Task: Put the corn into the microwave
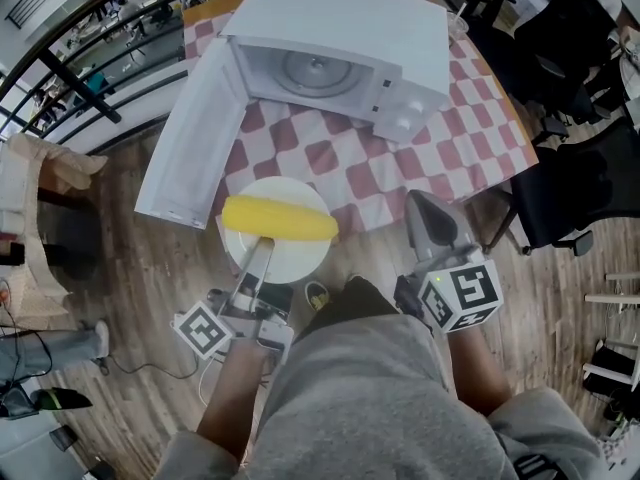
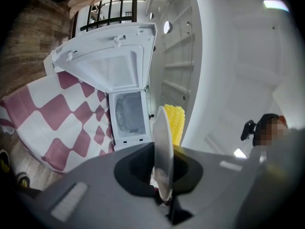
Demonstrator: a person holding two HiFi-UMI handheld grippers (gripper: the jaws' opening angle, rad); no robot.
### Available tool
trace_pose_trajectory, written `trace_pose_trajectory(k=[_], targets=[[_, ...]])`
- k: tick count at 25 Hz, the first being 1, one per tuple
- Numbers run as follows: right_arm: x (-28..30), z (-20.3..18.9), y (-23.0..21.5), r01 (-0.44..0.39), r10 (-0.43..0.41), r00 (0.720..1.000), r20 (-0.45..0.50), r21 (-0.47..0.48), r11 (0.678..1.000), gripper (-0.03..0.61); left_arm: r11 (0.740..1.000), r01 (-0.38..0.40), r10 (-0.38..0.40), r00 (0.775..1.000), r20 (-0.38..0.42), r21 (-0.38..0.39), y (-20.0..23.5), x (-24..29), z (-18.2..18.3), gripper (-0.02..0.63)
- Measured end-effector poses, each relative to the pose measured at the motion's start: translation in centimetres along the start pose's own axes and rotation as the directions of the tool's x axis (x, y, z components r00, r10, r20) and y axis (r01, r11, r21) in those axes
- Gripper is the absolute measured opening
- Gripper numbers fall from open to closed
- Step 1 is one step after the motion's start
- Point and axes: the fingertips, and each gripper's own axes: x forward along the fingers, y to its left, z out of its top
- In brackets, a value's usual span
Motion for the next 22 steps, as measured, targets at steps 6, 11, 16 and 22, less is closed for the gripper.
trace_pose_trajectory(k=[6,11,16,22], targets=[[0.7,0.3,-0.5,0.003,-0.003,1.0,0.001,-0.005,1.0,-0.002,1.0,0.002,-0.002,1.0,0.002,-0.002,0.3,0.8,0.6,0.015],[2.3,0.8,-1.2,-0.008,0.008,1.0,0.008,-0.007,1.0,-0.003,1.0,0.003,-0.003,1.0,0.009,-0.002,0.4,2.1,1.4,0.015],[5.3,1.5,-2.4,-0.017,0.017,1.0,0.017,0.001,1.0,-0.003,1.0,-0.01,0.01,1.0,0.005,0.0,1.4,4.5,2.6,0.015],[8.9,2.4,-3.5,-0.034,0.034,0.999,0.016,0.01,0.999,-0.002,1.0,-0.008,0.008,1.0,-0.007,0.001,2.3,8.4,4.5,0.015]])
